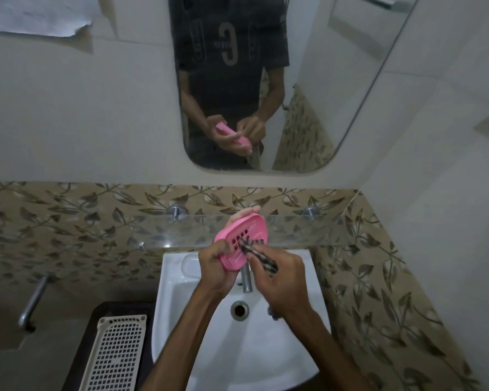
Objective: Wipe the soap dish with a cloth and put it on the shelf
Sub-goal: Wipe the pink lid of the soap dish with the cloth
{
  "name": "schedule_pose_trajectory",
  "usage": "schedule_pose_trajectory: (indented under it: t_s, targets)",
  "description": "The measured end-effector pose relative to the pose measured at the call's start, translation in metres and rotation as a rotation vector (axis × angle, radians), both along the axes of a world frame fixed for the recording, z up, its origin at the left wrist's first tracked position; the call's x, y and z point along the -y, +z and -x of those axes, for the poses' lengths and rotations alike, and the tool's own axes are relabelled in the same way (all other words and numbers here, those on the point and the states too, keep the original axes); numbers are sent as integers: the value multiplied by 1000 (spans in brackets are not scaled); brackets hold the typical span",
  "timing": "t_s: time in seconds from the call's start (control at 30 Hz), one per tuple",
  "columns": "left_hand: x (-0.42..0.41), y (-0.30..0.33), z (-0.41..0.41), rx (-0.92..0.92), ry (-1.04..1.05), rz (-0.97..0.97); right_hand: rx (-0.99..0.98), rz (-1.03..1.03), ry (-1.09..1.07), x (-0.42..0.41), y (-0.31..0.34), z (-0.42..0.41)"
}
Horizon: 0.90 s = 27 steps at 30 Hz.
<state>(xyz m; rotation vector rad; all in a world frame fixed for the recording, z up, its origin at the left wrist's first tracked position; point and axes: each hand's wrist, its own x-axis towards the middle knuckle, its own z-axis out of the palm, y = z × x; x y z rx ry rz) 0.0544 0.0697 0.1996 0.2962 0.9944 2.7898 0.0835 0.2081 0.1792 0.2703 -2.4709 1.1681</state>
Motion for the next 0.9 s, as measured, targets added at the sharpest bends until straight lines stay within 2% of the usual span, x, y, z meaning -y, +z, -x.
schedule_pose_trajectory:
  t_s: [0.1, 0.2, 0.33, 0.43, 0.57, 0.63, 0.77, 0.9]
  targets:
    - [-9, 3, 2, -22, -9, 5, -3, 19, -104, -11, 5, 11]
    - [-12, 7, 6, -17, -8, -48, -16, -2, 29, -13, 10, 12]
    - [-23, 16, 9, -30, -14, -84, -17, 50, -46, -24, 11, 20]
    - [-25, 17, 10, -3, -10, -123, -58, 2, 98, -22, 9, 14]
    - [-33, 15, 9, 16, -5, -120, -83, -10, -21, -37, 8, 25]
    - [-33, 11, 9, 36, 17, -135, -105, -73, 83, -36, 5, 20]
    - [-40, 10, 10, 9, 37, -35, -103, -62, -21, -47, 3, 26]
    - [-41, 2, 8, 14, 70, -59, -98, -130, 130, -45, 1, 15]
